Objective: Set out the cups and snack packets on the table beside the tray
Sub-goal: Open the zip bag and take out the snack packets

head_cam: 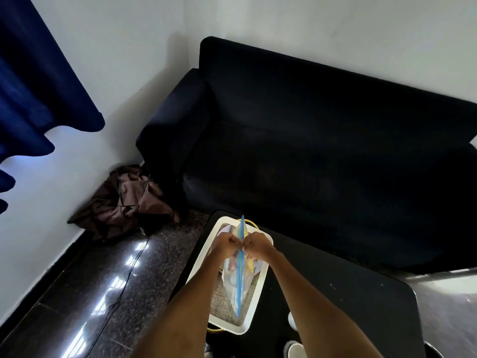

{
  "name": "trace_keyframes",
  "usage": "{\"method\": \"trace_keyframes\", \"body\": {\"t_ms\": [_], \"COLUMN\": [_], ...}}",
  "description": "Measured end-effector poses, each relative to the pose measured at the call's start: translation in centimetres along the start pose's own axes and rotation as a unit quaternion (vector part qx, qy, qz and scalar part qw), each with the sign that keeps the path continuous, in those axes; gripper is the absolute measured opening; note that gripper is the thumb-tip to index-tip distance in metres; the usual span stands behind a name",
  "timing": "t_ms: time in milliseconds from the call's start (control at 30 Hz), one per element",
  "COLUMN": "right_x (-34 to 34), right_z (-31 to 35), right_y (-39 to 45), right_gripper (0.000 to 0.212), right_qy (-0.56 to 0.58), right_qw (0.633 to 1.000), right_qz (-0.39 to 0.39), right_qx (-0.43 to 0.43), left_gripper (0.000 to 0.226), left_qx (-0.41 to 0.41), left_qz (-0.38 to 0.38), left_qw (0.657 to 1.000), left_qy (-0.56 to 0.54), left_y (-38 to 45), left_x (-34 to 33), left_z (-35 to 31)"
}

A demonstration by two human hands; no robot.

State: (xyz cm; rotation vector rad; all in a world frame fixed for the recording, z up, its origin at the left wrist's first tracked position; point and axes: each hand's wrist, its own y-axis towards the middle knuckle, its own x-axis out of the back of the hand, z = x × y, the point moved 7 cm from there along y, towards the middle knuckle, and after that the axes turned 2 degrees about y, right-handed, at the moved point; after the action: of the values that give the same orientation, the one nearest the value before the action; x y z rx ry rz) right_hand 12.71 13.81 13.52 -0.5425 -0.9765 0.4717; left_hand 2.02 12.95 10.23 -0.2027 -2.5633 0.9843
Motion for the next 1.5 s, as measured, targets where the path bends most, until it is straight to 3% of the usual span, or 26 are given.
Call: {"method": "trace_keyframes", "body": {"t_ms": [167,367,533,633,767,867,1067,1167,1500], "right_x": [-0.3,-1.1,0.1,0.5,0.8,0.6,0.2,0.0,-0.1], "right_z": [-0.6,-2.2,-1.8,-1.0,-0.5,0.1,-1.0,-0.9,-0.3], "right_y": [-0.6,-1.6,-1.3,-1.0,-0.9,-0.9,-1.6,-1.8,-2.3], "right_gripper": [0.029,0.025,0.018,0.017,0.021,0.024,0.026,0.026,0.030], "right_qy": [-0.008,0.086,0.169,0.123,0.071,0.034,0.078,0.068,0.084], "right_qw": [0.998,0.986,0.972,0.981,0.988,0.991,0.984,0.988,0.981], "right_qz": [-0.055,-0.121,-0.166,-0.151,-0.135,-0.117,-0.157,-0.140,-0.171], "right_qx": [-0.017,-0.081,-0.003,0.018,0.035,0.051,0.020,0.022,-0.026], "left_gripper": [0.024,0.025,0.021,0.016,0.034,0.023,0.019,0.024,0.027], "left_qx": [0.020,0.020,0.019,0.019,-0.039,-0.102,-0.090,-0.085,-0.063], "left_qz": [-0.069,-0.076,-0.001,-0.001,-0.124,-0.175,-0.134,-0.119,-0.165], "left_qw": [0.997,0.996,0.999,0.998,0.991,0.979,0.982,0.982,0.972], "left_qy": [-0.009,0.037,0.047,0.054,0.044,0.033,0.096,0.119,0.156], "left_y": [-0.2,-1.0,-1.3,-1.5,-1.8,-1.9,-1.5,-1.7,-2.8], "left_x": [-0.1,-0.9,-2.4,-2.4,-0.3,0.6,0.1,-0.2,-0.9], "left_z": [1.1,0.2,-0.2,0.0,-1.2,-2.3,-2.6,-2.2,-2.4]}}
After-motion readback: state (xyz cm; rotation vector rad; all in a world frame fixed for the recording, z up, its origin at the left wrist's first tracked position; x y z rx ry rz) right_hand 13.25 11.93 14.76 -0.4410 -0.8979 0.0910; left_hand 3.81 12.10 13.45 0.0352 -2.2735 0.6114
